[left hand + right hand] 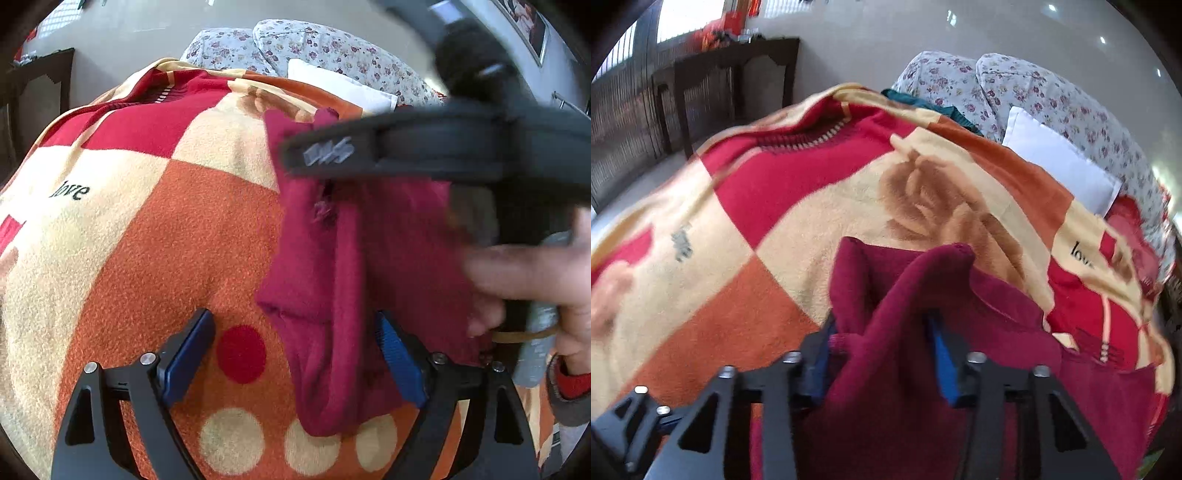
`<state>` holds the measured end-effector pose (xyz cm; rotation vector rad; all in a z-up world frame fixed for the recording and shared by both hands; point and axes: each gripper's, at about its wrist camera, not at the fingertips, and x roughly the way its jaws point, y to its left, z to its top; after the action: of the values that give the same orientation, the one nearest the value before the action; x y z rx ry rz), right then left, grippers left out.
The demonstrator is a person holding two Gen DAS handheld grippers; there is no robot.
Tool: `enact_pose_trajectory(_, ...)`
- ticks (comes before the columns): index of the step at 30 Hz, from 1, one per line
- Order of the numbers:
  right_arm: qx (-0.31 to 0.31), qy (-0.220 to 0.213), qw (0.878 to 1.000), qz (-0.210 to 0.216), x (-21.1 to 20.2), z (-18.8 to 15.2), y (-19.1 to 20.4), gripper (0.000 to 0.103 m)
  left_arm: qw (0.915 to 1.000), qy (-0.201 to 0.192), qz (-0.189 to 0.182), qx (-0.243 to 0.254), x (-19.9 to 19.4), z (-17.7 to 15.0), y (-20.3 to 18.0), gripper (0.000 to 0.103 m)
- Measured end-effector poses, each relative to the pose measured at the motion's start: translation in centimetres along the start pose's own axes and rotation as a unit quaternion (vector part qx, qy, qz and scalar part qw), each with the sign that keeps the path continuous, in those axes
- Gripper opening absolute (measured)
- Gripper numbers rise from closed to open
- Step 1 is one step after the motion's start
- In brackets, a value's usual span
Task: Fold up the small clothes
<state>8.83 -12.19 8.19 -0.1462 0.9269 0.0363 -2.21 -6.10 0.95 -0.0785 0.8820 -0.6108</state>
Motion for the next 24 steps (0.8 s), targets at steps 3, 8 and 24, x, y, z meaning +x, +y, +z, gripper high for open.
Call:
enact_pose_trajectory(3,0.031,-0.006,0.999,0.042,-1.4,-0.2,-1.3,0.028,0.9998,0.002,0.017,0.009,0.1,0.0,-0.5,0.09)
enact_pose_trajectory(8,0.055,-0.011,0.996,0.074,-2.4,-0.5,-2.4,0.028,0.9994,0.002,0.028,0.018,0.4,0.2,-1.2,0.09)
enact_pose_trajectory(24,0.128,-0.029,0.978,0.162,-2.4,-1.7,-5.2,0.027,0.9975,-0.013,-0.069,-0.008,-0.4,-0.3,-1.1,0.021)
